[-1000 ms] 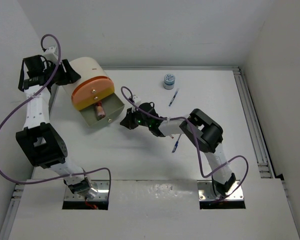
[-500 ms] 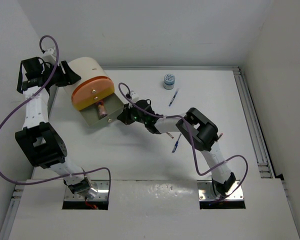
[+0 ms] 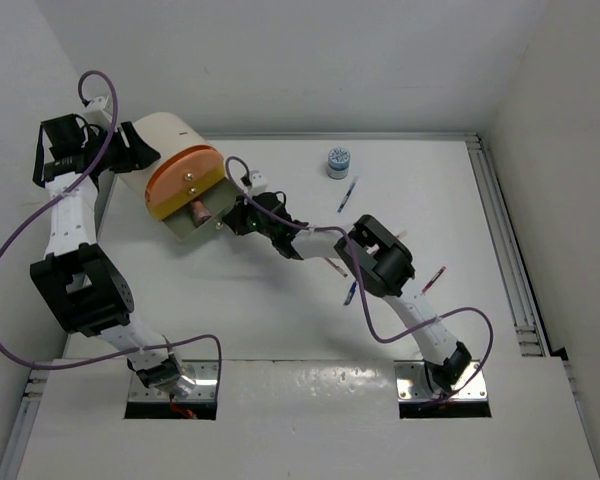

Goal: Sort the stationery into containers
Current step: Close the drawer in the storage box.

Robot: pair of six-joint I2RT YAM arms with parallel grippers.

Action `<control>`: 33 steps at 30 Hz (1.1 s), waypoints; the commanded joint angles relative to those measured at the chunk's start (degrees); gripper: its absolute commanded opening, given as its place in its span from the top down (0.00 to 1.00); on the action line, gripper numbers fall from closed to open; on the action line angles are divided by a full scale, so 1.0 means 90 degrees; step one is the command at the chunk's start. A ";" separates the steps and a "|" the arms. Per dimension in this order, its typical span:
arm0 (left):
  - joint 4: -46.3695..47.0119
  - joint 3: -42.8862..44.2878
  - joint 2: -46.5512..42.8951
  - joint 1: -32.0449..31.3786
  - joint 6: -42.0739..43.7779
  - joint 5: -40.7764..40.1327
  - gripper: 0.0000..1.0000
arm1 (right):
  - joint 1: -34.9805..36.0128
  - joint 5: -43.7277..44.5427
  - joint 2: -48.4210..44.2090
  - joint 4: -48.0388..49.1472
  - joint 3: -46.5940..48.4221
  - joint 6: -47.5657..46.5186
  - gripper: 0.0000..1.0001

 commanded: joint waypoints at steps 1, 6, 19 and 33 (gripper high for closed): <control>-0.0329 -0.0113 0.0069 -0.0005 0.0004 0.0189 0.41 | 0.0097 0.0510 0.0147 0.0525 0.0718 0.0196 1.00; -0.0289 -0.0094 0.0146 0.0005 -0.0006 0.0237 0.41 | 0.0253 0.0559 0.0441 0.0544 0.1091 0.0382 1.00; -0.0309 -0.0035 0.0381 -0.0005 0.0062 0.0286 0.41 | 0.0351 0.0822 0.1251 0.0535 0.2126 0.0431 1.00; -0.0299 -0.0074 0.0498 0.0005 0.0072 0.0316 0.41 | 0.0410 0.1623 0.2023 0.0877 0.3132 0.0704 0.94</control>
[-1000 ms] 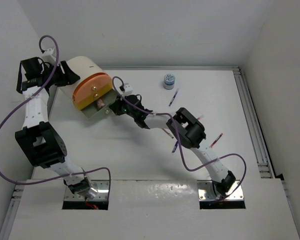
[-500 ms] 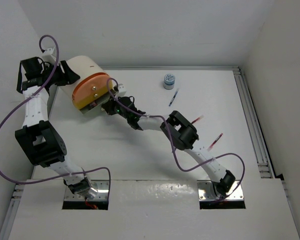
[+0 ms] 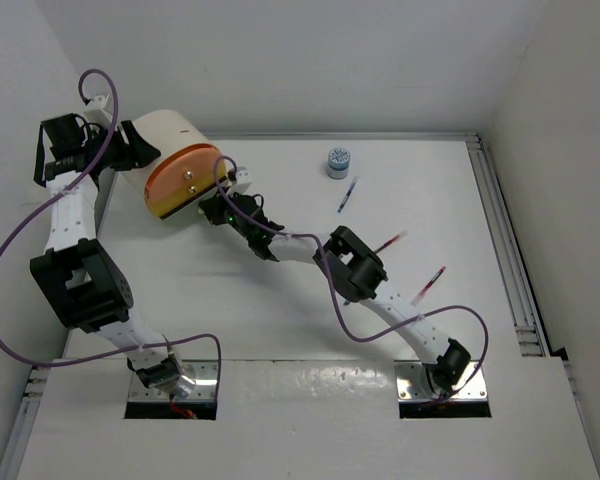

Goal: Sort the stationery into containers
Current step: Close the drawer in the storage box.

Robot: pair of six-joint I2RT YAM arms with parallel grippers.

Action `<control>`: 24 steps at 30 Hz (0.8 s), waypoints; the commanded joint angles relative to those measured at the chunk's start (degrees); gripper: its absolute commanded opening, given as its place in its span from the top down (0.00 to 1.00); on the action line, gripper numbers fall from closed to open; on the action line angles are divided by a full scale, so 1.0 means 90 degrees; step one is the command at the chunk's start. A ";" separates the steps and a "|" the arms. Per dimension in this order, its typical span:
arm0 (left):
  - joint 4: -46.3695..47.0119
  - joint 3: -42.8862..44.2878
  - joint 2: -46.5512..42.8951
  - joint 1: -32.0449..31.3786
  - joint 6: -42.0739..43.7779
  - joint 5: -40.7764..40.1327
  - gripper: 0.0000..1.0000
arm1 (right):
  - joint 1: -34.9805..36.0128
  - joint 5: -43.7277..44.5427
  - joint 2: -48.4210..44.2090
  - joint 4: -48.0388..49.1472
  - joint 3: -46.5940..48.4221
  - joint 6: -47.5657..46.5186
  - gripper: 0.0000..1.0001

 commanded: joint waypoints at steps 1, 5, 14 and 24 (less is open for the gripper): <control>-0.0608 -0.0113 0.0297 -0.0029 0.0002 0.0104 0.41 | 0.0051 0.0450 0.0158 0.0447 0.0312 0.0160 0.93; -0.0783 -0.0045 0.0287 -0.0029 0.0128 0.0066 0.41 | 0.0051 0.0509 0.0236 0.0564 0.0371 0.0238 0.90; -0.0930 -0.0045 0.0267 -0.0029 0.0187 0.0065 0.41 | 0.0060 0.0607 0.0441 0.1168 0.0410 0.0024 0.80; -0.1047 -0.0045 0.0228 -0.0029 0.0256 0.0007 0.41 | 0.0051 0.0451 0.0832 0.1326 0.0830 -0.0103 0.76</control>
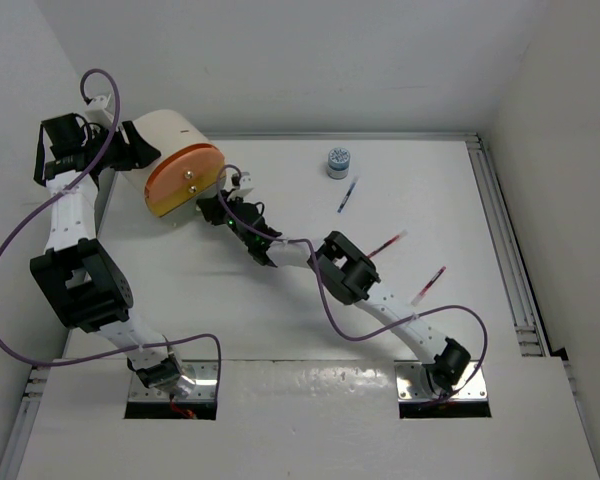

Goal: Sort the stationery into containers
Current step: Close the drawer in the storage box.

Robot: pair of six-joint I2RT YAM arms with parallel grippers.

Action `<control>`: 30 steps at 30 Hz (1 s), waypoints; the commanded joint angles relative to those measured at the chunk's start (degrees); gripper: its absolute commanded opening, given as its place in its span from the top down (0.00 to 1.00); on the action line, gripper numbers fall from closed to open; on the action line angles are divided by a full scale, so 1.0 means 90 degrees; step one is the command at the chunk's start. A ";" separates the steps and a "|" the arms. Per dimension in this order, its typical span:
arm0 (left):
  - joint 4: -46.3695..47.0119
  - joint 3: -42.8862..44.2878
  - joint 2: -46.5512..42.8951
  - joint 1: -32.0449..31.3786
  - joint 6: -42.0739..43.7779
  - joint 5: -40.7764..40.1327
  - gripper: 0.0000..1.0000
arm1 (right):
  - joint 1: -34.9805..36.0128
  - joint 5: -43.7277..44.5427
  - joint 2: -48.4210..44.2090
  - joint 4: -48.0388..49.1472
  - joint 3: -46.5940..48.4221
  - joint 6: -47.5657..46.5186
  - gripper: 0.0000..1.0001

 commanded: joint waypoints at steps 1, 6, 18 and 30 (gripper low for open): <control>-0.0965 -0.0096 0.0230 -0.0039 0.0054 -0.0001 0.41 | 0.0016 0.0050 0.0098 0.0383 0.0313 -0.0123 0.74; -0.0974 -0.0174 0.0221 -0.0039 0.0064 0.0019 0.41 | 0.0026 0.0118 0.0264 0.0413 0.0458 -0.0132 0.63; -0.0955 -0.0311 0.0114 -0.0029 0.0103 -0.0049 0.41 | -0.0003 0.0167 0.0646 0.0355 0.0889 -0.0152 0.78; -0.0994 0.0050 0.0270 -0.0019 0.0025 -0.0010 0.41 | -0.0091 -0.0935 -0.1570 0.1517 -0.2430 -0.0279 0.67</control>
